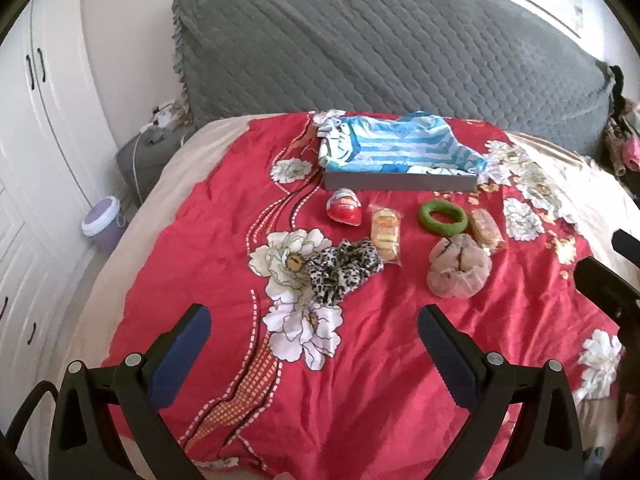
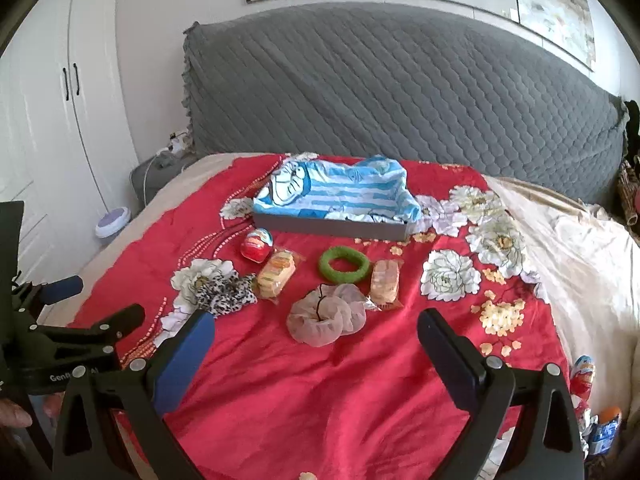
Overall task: Organize objects
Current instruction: 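Move both tools toward the leopard-print and beige mesh scrunchies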
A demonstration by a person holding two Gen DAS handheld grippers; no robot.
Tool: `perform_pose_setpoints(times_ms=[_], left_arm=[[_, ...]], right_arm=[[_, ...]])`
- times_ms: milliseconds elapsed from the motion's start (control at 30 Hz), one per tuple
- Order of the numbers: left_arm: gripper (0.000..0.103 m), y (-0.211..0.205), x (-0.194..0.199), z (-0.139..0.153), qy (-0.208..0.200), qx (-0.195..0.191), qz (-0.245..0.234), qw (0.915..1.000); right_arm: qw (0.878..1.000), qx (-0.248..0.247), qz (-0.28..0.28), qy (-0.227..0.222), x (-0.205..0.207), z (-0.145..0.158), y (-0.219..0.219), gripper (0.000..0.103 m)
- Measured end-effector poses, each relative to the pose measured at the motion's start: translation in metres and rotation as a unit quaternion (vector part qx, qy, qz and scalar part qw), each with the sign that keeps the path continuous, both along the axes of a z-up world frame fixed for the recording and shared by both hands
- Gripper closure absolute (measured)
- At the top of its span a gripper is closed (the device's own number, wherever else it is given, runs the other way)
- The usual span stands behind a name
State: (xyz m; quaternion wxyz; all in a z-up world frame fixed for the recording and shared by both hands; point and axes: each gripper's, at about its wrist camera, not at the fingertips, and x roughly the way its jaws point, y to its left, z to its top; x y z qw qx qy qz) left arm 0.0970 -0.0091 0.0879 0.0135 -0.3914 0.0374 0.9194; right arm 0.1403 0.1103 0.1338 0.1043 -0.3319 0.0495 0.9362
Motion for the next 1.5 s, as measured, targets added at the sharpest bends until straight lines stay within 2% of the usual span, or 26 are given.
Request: perform_pose_setpoints(times_ms=[267, 500, 667, 900, 1500], left_arm=[[0.0, 0.006, 0.007, 0.002, 0.007, -0.009, -0.012, 0.9999], [0.0, 0.001, -0.004, -0.02, -0.009, 0.003, -0.008, 0.9999], [0.0, -0.004, -0.02, -0.036, -0.024, 0.017, -0.001, 0.9996], [0.0, -0.003, -0.044, -0.05, -0.019, 0.011, -0.003, 0.9997], [0.0, -0.008, -0.084, -0.082, -0.043, 0.023, -0.011, 0.9987]], right_arm=[[1.0, 0.009, 0.013, 0.012, 0.009, 0.008, -0.008, 0.001], [1.0, -0.007, 0.004, 0.002, 0.003, 0.002, -0.003, 0.001], [1.0, -0.002, -0.003, -0.016, -0.009, -0.013, -0.005, 0.001], [0.998, 0.0, -0.025, -0.05, -0.028, -0.041, 0.0, 0.001], [0.996, -0.016, -0.036, -0.078, -0.073, -0.083, 0.003, 0.001]])
